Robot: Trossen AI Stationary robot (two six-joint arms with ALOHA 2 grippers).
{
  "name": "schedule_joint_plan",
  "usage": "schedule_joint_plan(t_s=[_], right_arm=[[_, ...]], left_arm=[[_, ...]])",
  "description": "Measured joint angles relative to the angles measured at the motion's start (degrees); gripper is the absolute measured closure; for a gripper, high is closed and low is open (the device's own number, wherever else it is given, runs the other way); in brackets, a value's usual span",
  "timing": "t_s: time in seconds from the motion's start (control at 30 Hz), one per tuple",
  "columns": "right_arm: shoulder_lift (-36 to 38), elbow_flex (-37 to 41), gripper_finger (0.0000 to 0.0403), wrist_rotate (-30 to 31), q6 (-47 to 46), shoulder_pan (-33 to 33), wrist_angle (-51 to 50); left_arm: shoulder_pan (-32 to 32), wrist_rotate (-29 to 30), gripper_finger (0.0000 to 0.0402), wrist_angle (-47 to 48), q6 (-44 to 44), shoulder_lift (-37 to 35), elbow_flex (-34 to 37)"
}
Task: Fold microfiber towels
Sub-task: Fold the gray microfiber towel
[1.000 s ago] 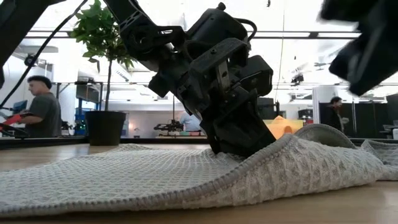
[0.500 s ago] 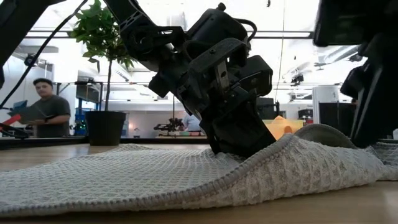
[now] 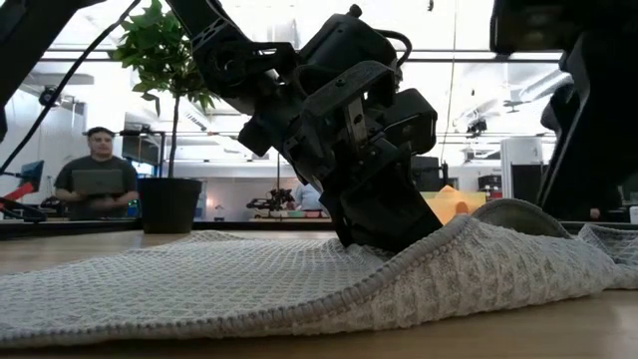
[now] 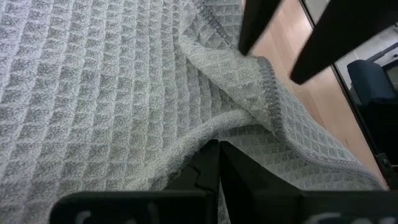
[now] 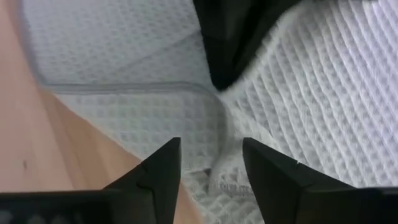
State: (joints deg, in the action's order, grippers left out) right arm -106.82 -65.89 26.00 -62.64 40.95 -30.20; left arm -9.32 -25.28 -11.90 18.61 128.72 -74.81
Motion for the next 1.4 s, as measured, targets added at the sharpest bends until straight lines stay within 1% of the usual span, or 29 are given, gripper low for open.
schedule_joint_plan(t_s=[0.13,0.27,0.5,0.57,0.67,0.77,0.83,1.03,1.2,1.3,1.37,1.4], right_arm=[[-0.16,0.36,0.0238,-0.49,-5.16,-0.33,-2.88],[-0.16,0.46,0.0269,-0.74,-8.54,-0.66,-8.32],[0.17,-0.97,0.0353,-1.71,-4.16,-0.59,-7.72],[0.17,-1.34,0.0369,-1.77,-2.14,-0.61,-7.69],[0.17,-1.38,0.0383,-1.78,-0.75,-0.68,-6.43],[0.17,-1.27,0.0382,-2.38,0.61,-0.68,-4.51],[0.15,-1.25,0.0372,-2.43,0.97,-0.61,-3.88],[0.15,-0.70,0.0319,-2.62,-0.80,-0.87,-3.93],[0.12,0.86,0.0283,-5.42,-2.63,-2.46,-3.76],[0.12,1.14,0.0280,-6.68,-1.55,-3.46,-3.80],[0.12,0.98,0.0295,-6.99,0.18,-3.74,-3.91],[0.12,0.72,0.0309,-7.12,1.51,-3.86,-3.94]], left_arm=[[-0.02,-0.02,0.0402,0.00,0.00,0.01,0.00],[-0.02,-0.02,0.0402,0.00,0.00,0.00,0.00],[-0.02,-0.02,0.0402,0.00,0.00,0.01,0.00],[-0.02,-0.02,0.0402,0.00,0.00,0.01,0.00],[-0.02,-0.02,0.0402,-0.09,0.02,0.01,0.00],[-0.02,-0.02,0.0402,-0.10,0.05,0.01,0.00],[-0.02,-0.02,0.0402,-0.11,0.13,0.01,0.00],[-0.02,-0.02,0.0402,-0.11,0.17,0.01,0.00],[-0.02,-0.04,0.0402,-0.11,0.18,0.01,0.00],[-0.02,-0.04,0.0402,-0.11,0.21,0.01,0.00],[-0.02,-0.04,0.0402,-0.12,0.22,0.01,0.00],[-0.02,-0.02,0.0402,-0.11,0.22,0.01,0.00]])
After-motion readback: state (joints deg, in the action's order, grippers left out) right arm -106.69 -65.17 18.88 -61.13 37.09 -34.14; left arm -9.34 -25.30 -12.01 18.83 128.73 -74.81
